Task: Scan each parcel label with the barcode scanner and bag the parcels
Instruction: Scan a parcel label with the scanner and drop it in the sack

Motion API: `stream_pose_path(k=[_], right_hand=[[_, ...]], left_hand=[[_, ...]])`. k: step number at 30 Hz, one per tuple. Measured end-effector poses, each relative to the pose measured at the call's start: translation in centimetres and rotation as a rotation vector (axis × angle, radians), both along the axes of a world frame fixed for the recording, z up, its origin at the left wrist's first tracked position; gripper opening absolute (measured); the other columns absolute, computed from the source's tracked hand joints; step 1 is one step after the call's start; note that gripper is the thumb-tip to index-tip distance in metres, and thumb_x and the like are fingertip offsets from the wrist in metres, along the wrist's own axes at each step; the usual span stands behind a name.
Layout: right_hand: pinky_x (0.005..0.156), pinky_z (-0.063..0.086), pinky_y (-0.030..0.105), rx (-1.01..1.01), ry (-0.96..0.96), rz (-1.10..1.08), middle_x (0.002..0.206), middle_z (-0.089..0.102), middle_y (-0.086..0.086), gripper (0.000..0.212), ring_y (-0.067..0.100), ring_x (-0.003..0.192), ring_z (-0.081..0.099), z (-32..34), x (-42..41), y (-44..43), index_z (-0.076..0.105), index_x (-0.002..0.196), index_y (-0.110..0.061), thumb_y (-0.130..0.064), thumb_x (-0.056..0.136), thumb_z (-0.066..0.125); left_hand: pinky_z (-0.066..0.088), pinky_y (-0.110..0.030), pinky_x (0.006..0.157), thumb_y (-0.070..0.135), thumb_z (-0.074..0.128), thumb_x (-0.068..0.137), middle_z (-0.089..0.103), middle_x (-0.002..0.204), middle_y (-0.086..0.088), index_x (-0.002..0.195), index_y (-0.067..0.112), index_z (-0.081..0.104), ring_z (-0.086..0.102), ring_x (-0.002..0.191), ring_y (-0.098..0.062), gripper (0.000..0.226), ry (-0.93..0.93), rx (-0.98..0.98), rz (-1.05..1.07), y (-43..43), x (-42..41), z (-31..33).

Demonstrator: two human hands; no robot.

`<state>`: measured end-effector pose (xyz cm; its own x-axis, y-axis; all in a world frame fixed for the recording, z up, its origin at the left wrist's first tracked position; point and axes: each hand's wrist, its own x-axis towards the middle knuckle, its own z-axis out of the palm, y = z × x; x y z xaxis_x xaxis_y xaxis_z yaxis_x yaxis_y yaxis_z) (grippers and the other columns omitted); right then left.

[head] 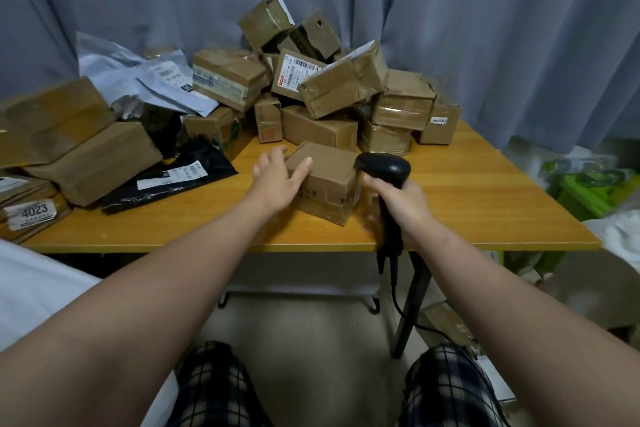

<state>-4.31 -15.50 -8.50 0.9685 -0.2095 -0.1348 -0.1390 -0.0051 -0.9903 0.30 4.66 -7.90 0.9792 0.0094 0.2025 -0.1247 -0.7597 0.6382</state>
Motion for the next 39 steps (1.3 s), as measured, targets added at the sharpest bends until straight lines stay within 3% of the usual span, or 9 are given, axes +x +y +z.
stream_pose_path(k=[5,11,14,17,24,29,32,36,39], right_hand=[[0.074,0.057,0.029,0.163,-0.030,0.021,0.111,0.066,0.003,0.036,0.021,0.102,0.064,0.3,0.5,0.1,0.058,0.120,-0.019,-0.028,0.088,0.070],[0.094,0.054,0.045,0.361,-0.126,0.009,0.104,0.074,0.006,0.025,0.026,0.104,0.069,0.8,0.2,-0.5,0.064,0.111,-0.018,-0.025,0.088,0.070],[0.092,0.055,0.048,0.276,-0.124,-0.054,0.106,0.073,0.011,0.028,0.027,0.101,0.069,0.6,-0.3,-0.2,0.065,0.107,-0.021,-0.032,0.084,0.075],[0.078,0.057,0.037,0.191,-0.147,-0.049,0.102,0.073,0.012,0.030,0.024,0.087,0.069,0.1,-1.3,0.7,0.068,0.107,-0.016,-0.030,0.082,0.077],[0.092,0.056,0.044,0.141,-0.143,-0.025,0.104,0.075,0.006,0.033,0.022,0.098,0.071,-0.1,-2.3,1.1,0.067,0.115,-0.012,-0.015,0.083,0.075],[0.096,0.053,0.047,0.131,-0.170,-0.013,0.102,0.074,0.009,0.018,0.024,0.099,0.070,0.5,-2.8,1.0,0.067,0.097,-0.014,-0.003,0.083,0.068],[0.098,0.051,0.047,0.104,-0.173,-0.005,0.103,0.073,0.011,0.022,0.025,0.102,0.068,1.0,-3.1,0.9,0.063,0.088,-0.017,0.004,0.083,0.064],[0.091,0.055,0.044,0.160,-0.125,0.072,0.101,0.073,0.012,0.019,0.028,0.099,0.070,1.2,-3.4,0.7,0.065,0.101,-0.011,0.000,0.085,0.064],[0.070,0.059,0.034,0.208,-0.133,0.130,0.097,0.075,0.011,0.022,0.025,0.090,0.073,1.8,-3.5,0.6,0.063,0.110,-0.010,-0.007,0.088,0.063]], left_hand=[[0.039,-0.032,0.090,0.048,0.042,0.099,0.047,0.135,-0.007,0.141,0.007,0.037,0.047,0.123,-0.030,0.059,0.223,-0.295,0.078,-0.9,0.6,0.4],[0.048,-0.028,0.069,0.008,0.053,0.095,0.052,0.103,-0.006,0.108,0.013,0.044,0.054,0.086,-0.017,0.017,0.165,-0.586,0.087,-0.4,-0.4,0.3],[0.047,-0.038,0.081,0.015,0.042,0.097,0.057,0.096,-0.008,0.095,0.013,0.050,0.058,0.096,-0.029,0.008,0.187,-0.661,0.126,0.0,-2.0,-0.7],[0.044,-0.032,0.080,0.046,0.029,0.102,0.058,0.091,0.004,0.115,0.023,0.051,0.057,0.088,-0.015,0.034,0.281,-0.840,0.050,-0.3,-4.0,-0.2],[0.037,-0.028,0.082,0.049,0.059,0.090,0.050,0.109,0.008,0.120,0.026,0.046,0.047,0.090,-0.007,0.040,0.268,-0.724,-0.065,0.6,-4.4,-0.2],[0.045,-0.039,0.095,0.057,0.049,0.091,0.054,0.107,0.003,0.104,0.029,0.043,0.051,0.099,-0.015,0.031,0.244,-0.710,-0.075,0.9,-4.0,0.5],[0.048,-0.031,0.079,0.047,0.056,0.091,0.062,0.110,-0.002,0.107,0.026,0.038,0.058,0.090,-0.014,0.033,0.264,-0.637,-0.140,1.6,-4.2,0.8],[0.048,-0.022,0.068,0.021,0.068,0.088,0.060,0.109,0.013,0.146,0.047,0.006,0.061,0.089,-0.004,0.089,0.335,-0.529,-0.309,2.3,-5.1,0.6],[0.044,-0.019,0.075,0.028,0.069,0.086,0.060,0.107,0.015,0.146,0.036,0.024,0.057,0.092,0.001,0.075,0.304,-0.404,-0.344,2.1,-5.3,0.4]])
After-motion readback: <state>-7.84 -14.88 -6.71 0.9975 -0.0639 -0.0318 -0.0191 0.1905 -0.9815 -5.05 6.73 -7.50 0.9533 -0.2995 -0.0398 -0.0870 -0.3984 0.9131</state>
